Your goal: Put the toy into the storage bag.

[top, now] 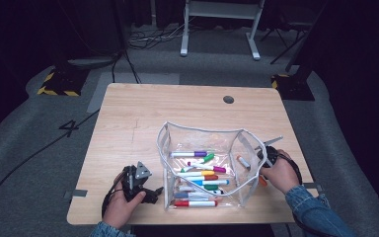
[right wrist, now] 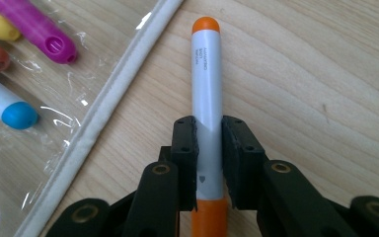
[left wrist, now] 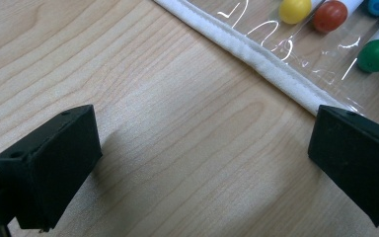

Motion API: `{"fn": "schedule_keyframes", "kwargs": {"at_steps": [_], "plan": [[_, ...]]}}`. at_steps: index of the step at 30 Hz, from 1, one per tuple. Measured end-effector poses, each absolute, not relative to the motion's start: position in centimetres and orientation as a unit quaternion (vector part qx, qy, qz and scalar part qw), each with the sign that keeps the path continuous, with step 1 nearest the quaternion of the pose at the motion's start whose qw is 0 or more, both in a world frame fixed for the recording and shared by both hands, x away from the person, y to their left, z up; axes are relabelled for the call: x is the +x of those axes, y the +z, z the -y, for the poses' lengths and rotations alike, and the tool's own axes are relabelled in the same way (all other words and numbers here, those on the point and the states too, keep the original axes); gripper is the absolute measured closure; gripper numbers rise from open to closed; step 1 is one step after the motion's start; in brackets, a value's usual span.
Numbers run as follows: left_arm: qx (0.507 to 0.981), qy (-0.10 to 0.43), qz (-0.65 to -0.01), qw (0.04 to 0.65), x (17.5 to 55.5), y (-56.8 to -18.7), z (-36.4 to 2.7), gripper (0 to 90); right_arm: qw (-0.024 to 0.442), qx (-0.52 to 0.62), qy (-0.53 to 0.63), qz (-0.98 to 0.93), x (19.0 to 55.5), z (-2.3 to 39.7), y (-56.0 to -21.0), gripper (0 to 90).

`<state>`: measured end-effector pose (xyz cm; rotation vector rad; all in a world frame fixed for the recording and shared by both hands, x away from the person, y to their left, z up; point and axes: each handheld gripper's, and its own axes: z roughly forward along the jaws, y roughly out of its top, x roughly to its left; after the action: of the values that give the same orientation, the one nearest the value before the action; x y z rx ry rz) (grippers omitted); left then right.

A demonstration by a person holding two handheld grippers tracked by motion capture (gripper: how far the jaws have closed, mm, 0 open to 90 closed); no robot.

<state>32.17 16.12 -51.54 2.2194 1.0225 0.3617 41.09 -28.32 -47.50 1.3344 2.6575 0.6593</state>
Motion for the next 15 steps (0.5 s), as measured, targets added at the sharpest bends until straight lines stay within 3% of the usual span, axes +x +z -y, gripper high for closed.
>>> {"fn": "schedule_keyframes", "kwargs": {"at_steps": [5, 15], "plan": [[0.849, 0.138, -0.391, 0.329, 32.2, -51.5, -16.1, 0.0, 0.048, 0.44, 0.227, -0.868, 41.0, 28.8, -46.0, 76.8], [0.849, 0.139, -0.39, 0.328, 32.1, -51.5, -16.2, 0.0, 0.068, 0.415, 0.243, -0.874, 40.4, 29.9, -39.7, 76.8]]}}
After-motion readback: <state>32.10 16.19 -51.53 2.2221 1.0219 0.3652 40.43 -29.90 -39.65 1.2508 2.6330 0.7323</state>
